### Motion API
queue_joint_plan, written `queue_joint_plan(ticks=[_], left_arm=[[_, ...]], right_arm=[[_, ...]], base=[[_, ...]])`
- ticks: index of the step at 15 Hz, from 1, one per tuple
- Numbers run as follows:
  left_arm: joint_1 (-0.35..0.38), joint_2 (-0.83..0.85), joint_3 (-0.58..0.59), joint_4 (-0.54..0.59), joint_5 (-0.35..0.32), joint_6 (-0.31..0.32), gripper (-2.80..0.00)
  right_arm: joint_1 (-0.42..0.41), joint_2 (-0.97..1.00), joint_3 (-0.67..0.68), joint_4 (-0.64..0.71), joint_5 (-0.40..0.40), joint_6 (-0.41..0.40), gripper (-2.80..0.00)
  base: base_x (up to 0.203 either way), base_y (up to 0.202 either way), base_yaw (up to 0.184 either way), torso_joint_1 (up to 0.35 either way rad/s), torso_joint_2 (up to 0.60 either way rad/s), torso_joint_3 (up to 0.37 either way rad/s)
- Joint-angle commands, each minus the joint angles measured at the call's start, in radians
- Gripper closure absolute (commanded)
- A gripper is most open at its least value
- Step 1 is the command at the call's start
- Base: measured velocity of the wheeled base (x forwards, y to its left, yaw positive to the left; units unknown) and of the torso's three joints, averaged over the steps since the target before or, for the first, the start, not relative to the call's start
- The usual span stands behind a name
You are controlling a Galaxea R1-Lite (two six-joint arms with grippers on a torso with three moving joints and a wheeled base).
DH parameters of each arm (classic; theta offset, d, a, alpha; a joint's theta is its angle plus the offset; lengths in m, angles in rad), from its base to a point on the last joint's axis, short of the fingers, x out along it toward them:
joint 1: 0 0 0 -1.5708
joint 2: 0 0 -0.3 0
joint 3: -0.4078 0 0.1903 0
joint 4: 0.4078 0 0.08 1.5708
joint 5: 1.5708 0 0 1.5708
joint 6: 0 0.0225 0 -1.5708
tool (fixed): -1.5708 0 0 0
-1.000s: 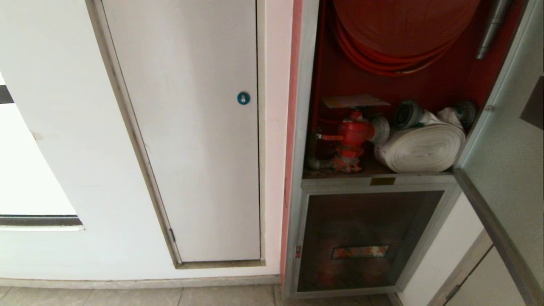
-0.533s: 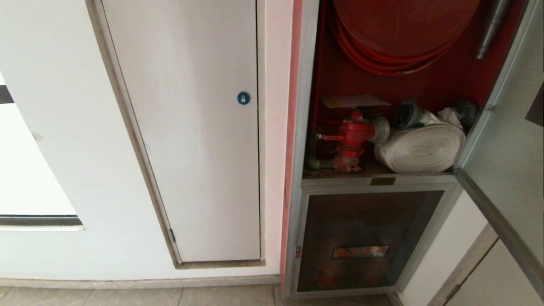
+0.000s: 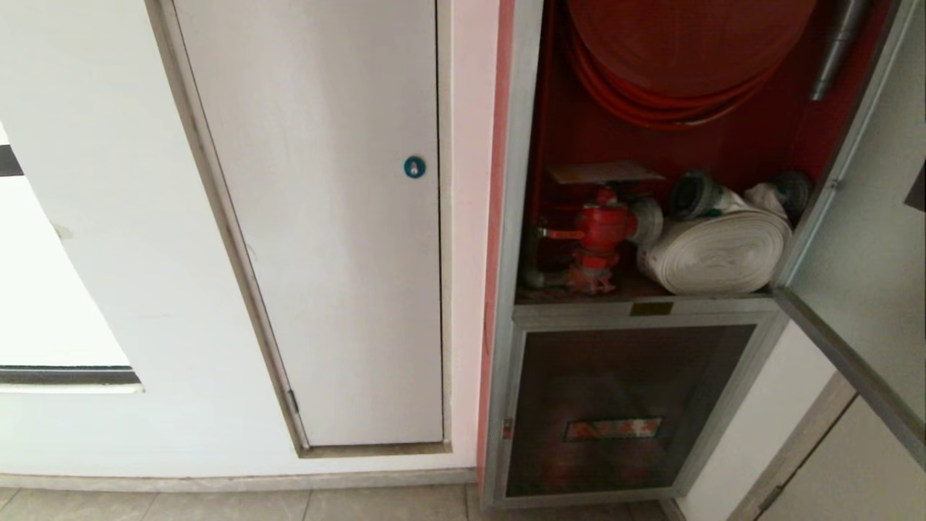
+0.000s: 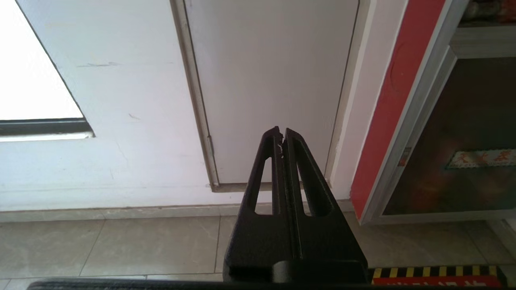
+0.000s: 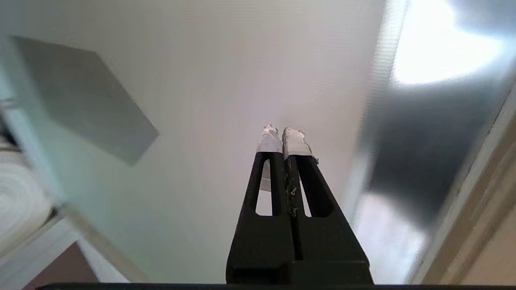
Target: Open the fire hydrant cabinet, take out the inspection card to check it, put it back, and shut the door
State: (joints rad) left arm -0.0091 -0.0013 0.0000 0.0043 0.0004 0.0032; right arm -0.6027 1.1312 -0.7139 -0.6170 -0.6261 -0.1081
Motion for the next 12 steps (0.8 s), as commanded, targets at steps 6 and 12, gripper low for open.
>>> queue_joint_plan(ticks=[6,12], left_arm=[[0.0,0.001,0.0,0.0,0.0,0.0,0.0],[0.0,0.002,0.0,0.0,0.001,0.0,0.0]], right_arm=[[-0.163,0.128,-0.076,-0.003,0.118,0.031,0.0],[-0.122,0.134,-0.105,0.006,0.263,0.045,0.0]], base=[[0.0,0.0,0.0,0.0,0.0,0.0],[0.0,0.0,0.0,0.0,0.0,0.0]])
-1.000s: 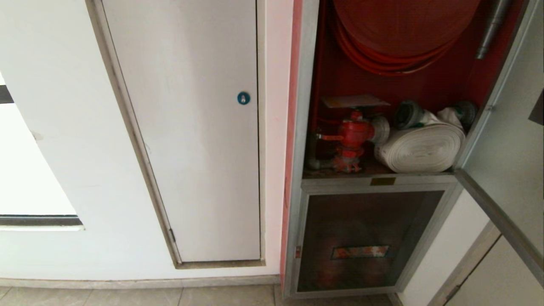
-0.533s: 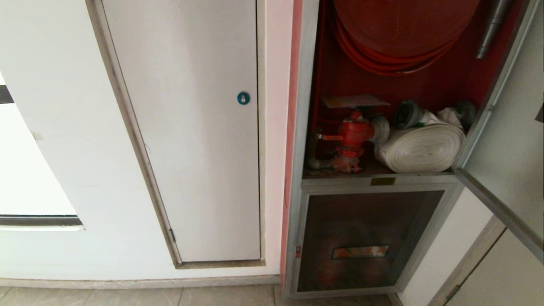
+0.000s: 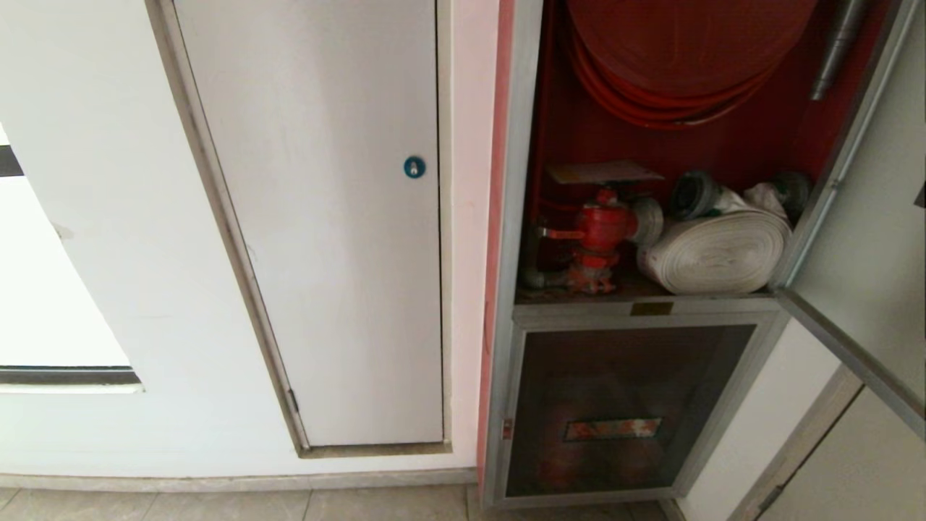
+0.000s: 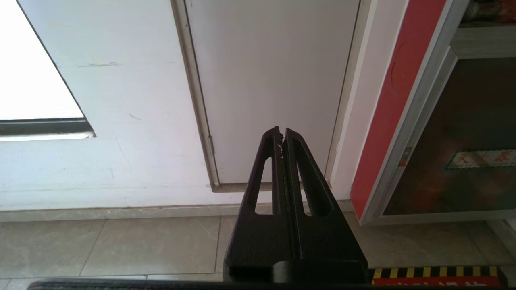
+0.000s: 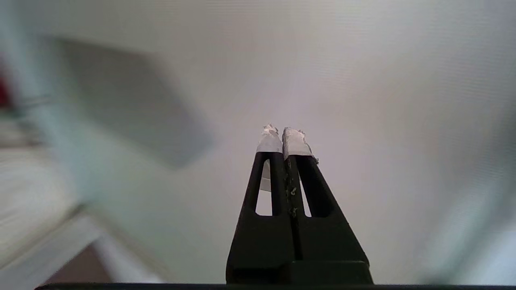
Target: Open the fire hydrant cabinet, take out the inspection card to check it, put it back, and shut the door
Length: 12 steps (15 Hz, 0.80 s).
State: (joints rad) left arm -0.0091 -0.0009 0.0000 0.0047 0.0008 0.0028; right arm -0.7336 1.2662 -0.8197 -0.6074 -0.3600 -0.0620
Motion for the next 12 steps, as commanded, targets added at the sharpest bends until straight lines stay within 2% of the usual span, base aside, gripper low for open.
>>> queue_joint_plan(ticks=[1,4,8,12], left_arm=[[0.0,0.001,0.0,0.0,-0.001,0.0,0.0],[0.0,0.001,0.0,0.0,0.001,0.0,0.0],[0.0,0.001,0.0,0.0,-0.001,0.0,0.0],[0.0,0.001,0.0,0.0,0.001,0.0,0.0]], right_arm=[[0.044,-0.003,0.002,-0.004,0.032,-0.001,0.0],[0.165,-0.031,0.019,-0.003,0.11,0.001,0.0],[0.466,-0.188,0.13,-0.002,0.158,0.007,0.0],[0.566,-0.453,0.279,0.004,0.192,-0.01,0.0]], base=[[0.0,0.0,0.0,0.0,0.0,0.0],[0.0,0.0,0.0,0.0,0.0,0.0],[0.0,0.0,0.0,0.0,0.0,0.0],[0.0,0.0,0.0,0.0,0.0,0.0]])
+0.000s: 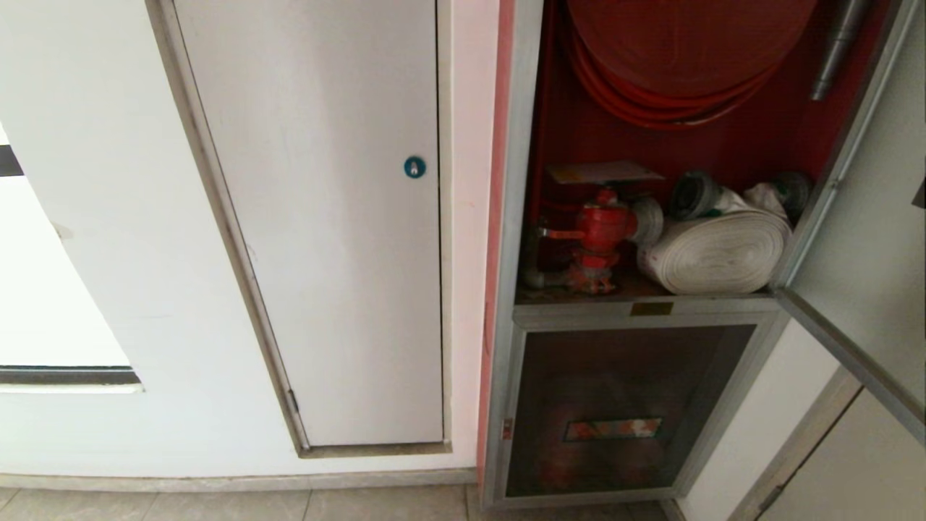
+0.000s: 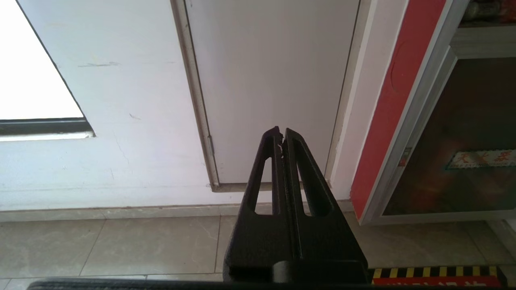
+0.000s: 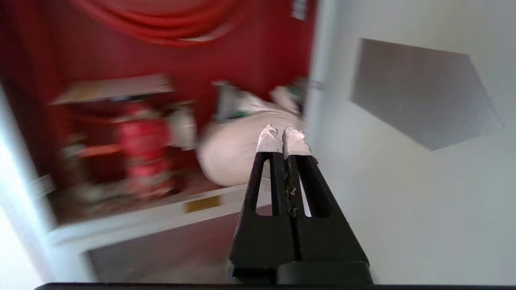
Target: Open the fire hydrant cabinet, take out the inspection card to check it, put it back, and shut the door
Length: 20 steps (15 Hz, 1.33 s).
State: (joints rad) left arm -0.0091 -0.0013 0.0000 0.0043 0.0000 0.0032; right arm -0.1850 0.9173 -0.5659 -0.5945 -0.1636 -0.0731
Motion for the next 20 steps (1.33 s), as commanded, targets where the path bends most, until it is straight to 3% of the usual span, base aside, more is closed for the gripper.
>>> queue_joint_plan(ticks=[1,3,5,8,10,14,17,20], left_arm=[[0.0,0.001,0.0,0.0,0.0,0.0,0.0],[0.0,0.001,0.0,0.0,0.001,0.0,0.0],[0.0,0.001,0.0,0.0,0.0,0.0,0.0],[0.0,0.001,0.0,0.0,0.0,0.0,0.0],[0.0,0.001,0.0,0.0,0.0,0.0,0.0],[0.0,0.001,0.0,0.0,0.0,0.0,0.0],[0.0,0.001,0.0,0.0,0.0,0.0,0.0],[0.0,0.001,0.0,0.0,0.001,0.0,0.0]], right_arm=[[0.038,-0.184,0.06,0.024,0.016,-0.007,0.0],[0.06,-0.359,0.088,0.208,0.09,-0.014,0.0],[0.073,-0.529,0.101,0.459,0.227,-0.021,0.0],[0.112,-0.624,0.07,0.772,0.377,-0.027,0.0],[0.191,-0.665,0.065,0.831,0.386,-0.024,0.0],[0.198,-0.795,0.163,0.847,0.383,-0.003,0.0],[0.195,-0.905,0.253,0.827,0.282,0.014,0.0],[0.194,-0.916,0.413,0.667,0.236,0.031,0.0]], base=[[0.0,0.0,0.0,0.0,0.0,0.0],[0.0,0.0,0.0,0.0,0.0,0.0],[0.0,0.0,0.0,0.0,0.0,0.0],[0.0,0.0,0.0,0.0,0.0,0.0],[0.0,0.0,0.0,0.0,0.0,0.0],[0.0,0.0,0.0,0.0,0.0,0.0],[0.0,0.0,0.0,0.0,0.0,0.0],[0.0,0.0,0.0,0.0,0.0,0.0]])
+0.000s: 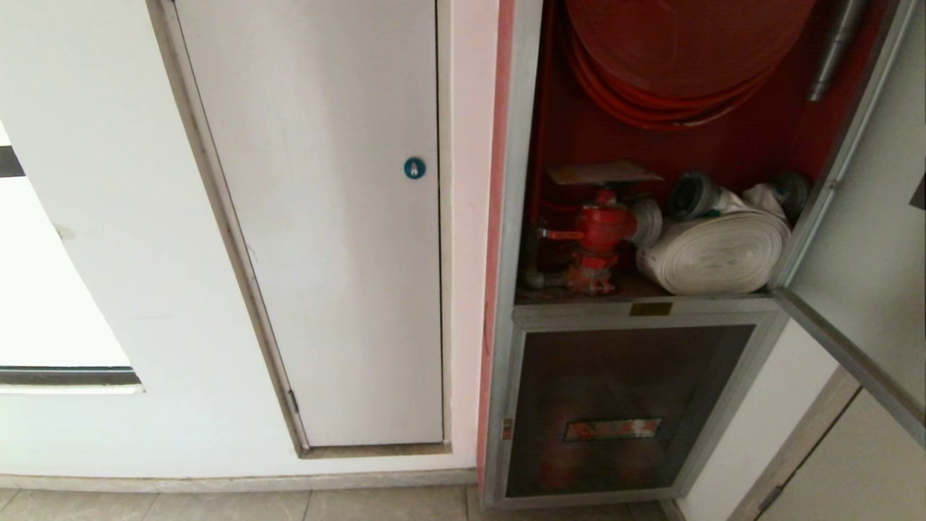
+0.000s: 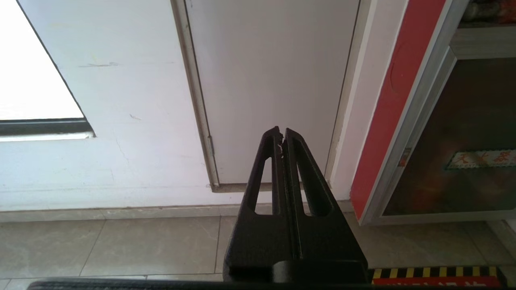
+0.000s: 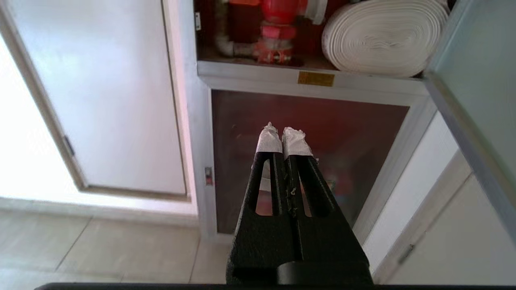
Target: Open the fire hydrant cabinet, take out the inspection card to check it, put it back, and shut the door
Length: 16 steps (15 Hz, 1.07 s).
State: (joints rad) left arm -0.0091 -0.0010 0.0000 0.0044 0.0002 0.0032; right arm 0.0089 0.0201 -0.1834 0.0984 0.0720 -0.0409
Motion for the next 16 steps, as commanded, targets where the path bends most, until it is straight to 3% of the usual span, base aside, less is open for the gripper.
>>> queue_joint_plan(ticks=[1,3,7,16], left_arm=[[0.0,0.001,0.0,0.0,0.001,0.0,0.0],[0.0,0.001,0.0,0.0,0.001,0.0,0.0],[0.0,0.001,0.0,0.0,0.0,0.0,0.0],[0.0,0.002,0.0,0.0,0.0,0.0,0.0]], right_arm=[[0.0,-0.019,0.102,-0.116,-0.003,0.0,0.0],[0.0,-0.019,0.186,-0.206,-0.005,0.006,0.0],[0.0,-0.019,0.186,-0.094,-0.034,-0.038,0.0],[0.0,-0.019,0.185,-0.089,-0.032,-0.01,0.0]], base=[[0.0,0.0,0.0,0.0,0.0,0.0],[0.0,0.0,0.0,0.0,0.0,0.0],[0.0,0.0,0.0,0.0,0.0,0.0],[0.0,0.0,0.0,0.0,0.0,0.0]])
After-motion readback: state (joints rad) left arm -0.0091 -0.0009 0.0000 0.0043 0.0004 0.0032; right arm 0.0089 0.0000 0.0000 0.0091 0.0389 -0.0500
